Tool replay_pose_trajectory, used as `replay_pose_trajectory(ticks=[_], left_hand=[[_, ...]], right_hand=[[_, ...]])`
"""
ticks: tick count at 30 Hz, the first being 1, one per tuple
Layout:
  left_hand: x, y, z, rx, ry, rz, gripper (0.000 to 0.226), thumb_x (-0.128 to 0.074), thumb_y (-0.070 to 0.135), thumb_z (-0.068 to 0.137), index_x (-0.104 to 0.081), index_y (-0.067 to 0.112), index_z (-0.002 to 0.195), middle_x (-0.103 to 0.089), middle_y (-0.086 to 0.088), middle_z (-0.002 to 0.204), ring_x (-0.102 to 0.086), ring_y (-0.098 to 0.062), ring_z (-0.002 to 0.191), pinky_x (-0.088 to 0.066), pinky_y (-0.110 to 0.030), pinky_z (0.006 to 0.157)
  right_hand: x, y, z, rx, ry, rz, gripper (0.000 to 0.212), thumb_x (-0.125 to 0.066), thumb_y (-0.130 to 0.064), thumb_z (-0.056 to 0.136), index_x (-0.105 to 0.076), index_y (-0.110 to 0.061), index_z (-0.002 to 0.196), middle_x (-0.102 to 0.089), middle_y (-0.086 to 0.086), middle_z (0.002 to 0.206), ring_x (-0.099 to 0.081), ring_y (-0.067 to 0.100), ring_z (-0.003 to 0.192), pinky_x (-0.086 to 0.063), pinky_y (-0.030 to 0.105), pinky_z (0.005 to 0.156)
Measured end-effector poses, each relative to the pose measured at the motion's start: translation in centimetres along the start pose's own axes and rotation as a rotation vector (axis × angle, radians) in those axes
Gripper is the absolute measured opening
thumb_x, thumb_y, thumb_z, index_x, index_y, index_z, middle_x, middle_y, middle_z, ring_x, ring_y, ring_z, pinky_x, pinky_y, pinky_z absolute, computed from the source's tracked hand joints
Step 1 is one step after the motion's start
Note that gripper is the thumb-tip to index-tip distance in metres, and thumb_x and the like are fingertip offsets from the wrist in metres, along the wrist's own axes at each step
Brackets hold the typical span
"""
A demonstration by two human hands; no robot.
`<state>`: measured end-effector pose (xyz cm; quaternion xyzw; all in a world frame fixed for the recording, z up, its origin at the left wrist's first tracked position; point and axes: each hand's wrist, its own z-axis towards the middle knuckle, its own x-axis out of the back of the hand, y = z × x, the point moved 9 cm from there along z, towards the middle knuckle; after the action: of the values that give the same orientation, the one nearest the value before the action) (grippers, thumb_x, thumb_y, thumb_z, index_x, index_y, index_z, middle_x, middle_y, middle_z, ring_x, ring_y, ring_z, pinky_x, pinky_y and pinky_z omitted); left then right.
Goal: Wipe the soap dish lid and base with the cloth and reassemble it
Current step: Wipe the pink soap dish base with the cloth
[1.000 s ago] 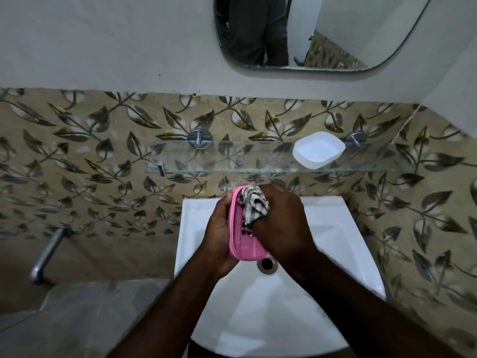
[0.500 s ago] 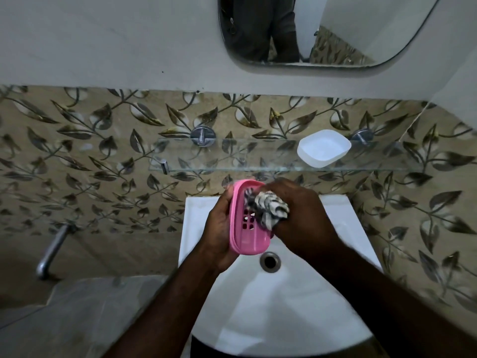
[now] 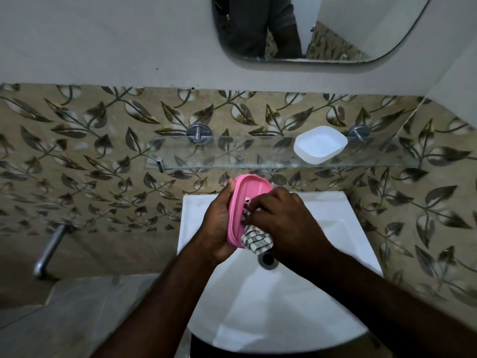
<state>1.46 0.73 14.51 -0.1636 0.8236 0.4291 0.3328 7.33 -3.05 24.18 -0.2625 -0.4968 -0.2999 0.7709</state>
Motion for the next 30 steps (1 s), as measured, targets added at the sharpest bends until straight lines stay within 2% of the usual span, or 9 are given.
replay_pose_trajectory(ticks=[5,10,12,14,18,21,24,27,30], left_hand=[[0.8,-1.5,-0.2,0.056,0.014,-0.043,0.071,-0.042,0.058,0.089,-0.057,-0.002,0.125,-0.07,-0.019,0.091,-0.069,-0.029,0.077,-0.058,-0.031,0.062],[0.1,-1.2,-0.1,0.037,0.032,-0.079,0.066,-0.041,0.056,0.092,-0.06,-0.002,0.118,-0.07,-0.023,0.099,-0.07,-0.033,0.084,-0.052,-0.042,0.082],[0.4,-1.2,-0.2,0.042,0.07,-0.082,0.069,-0.045,0.057,0.09,-0.059,-0.003,0.122,-0.068,-0.025,0.109,-0.068,-0.034,0.094,-0.05,-0.044,0.089],[0.8,-1.8,-0.3,0.074,0.066,-0.08,0.073,-0.051,0.058,0.087,-0.057,-0.003,0.126,-0.061,-0.027,0.121,-0.062,-0.036,0.106,-0.048,-0.044,0.097],[0.7,-2.2,-0.2,0.065,0.055,-0.07,0.065,-0.043,0.056,0.091,-0.062,-0.002,0.114,-0.071,-0.022,0.095,-0.071,-0.031,0.08,-0.058,-0.038,0.075],[0.5,-1.3,-0.3,0.018,0.072,-0.053,0.062,-0.045,0.056,0.09,-0.064,0.001,0.112,-0.072,-0.021,0.098,-0.071,-0.031,0.083,-0.052,-0.041,0.081],[0.8,-1.0,-0.4,0.026,0.067,-0.053,0.076,-0.058,0.059,0.08,-0.057,0.0,0.126,-0.063,-0.024,0.121,-0.062,-0.035,0.109,-0.047,-0.045,0.096],[1.3,-1.5,-0.5,0.052,0.092,-0.022,0.073,-0.049,0.06,0.086,-0.056,0.0,0.129,-0.064,-0.023,0.116,-0.063,-0.033,0.102,-0.051,-0.04,0.089],[1.0,-1.7,-0.3,0.036,0.075,-0.017,0.066,-0.043,0.056,0.092,-0.058,0.002,0.128,-0.065,-0.021,0.116,-0.063,-0.032,0.099,-0.048,-0.041,0.091]], right_hand=[[-2.3,-1.7,-2.2,0.204,-0.155,0.006,0.027,-0.073,-0.021,0.073,-0.069,-0.025,0.099,-0.065,0.0,0.107,-0.057,0.028,0.099,-0.044,0.041,0.075],[0.1,0.8,0.0,0.054,-0.022,0.114,0.024,-0.076,-0.017,0.067,-0.073,-0.018,0.091,-0.069,0.0,0.093,-0.057,0.022,0.087,-0.042,0.035,0.077],[0.1,-1.0,-0.1,0.08,-0.056,0.218,0.025,-0.071,-0.012,0.059,-0.071,-0.015,0.083,-0.068,0.0,0.081,-0.053,0.017,0.079,-0.039,0.028,0.076],[-0.6,-2.6,-1.2,0.137,-0.113,0.252,0.023,-0.072,-0.006,0.064,-0.068,-0.015,0.084,-0.068,0.0,0.084,-0.055,0.019,0.081,-0.04,0.028,0.077],[-0.4,0.4,-0.8,0.081,-0.073,0.112,0.024,-0.077,-0.016,0.071,-0.068,-0.022,0.092,-0.069,-0.006,0.095,-0.06,0.027,0.089,-0.046,0.04,0.073],[0.6,0.9,0.5,-0.024,0.003,0.25,0.026,-0.072,-0.011,0.062,-0.072,-0.014,0.087,-0.071,0.0,0.088,-0.063,0.025,0.084,-0.042,0.037,0.079],[-0.2,-2.4,-0.4,0.12,-0.107,0.326,0.03,-0.067,-0.007,0.058,-0.072,-0.01,0.087,-0.07,0.004,0.091,-0.053,0.015,0.088,-0.038,0.033,0.081],[-1.4,-1.5,-1.3,0.201,-0.191,0.121,0.023,-0.075,-0.016,0.071,-0.072,-0.022,0.093,-0.069,-0.004,0.1,-0.055,0.019,0.095,-0.044,0.038,0.077],[-1.0,1.4,-0.8,0.115,-0.182,0.0,0.023,-0.077,-0.025,0.071,-0.072,-0.027,0.094,-0.069,-0.008,0.102,-0.058,0.026,0.097,-0.046,0.042,0.073]])
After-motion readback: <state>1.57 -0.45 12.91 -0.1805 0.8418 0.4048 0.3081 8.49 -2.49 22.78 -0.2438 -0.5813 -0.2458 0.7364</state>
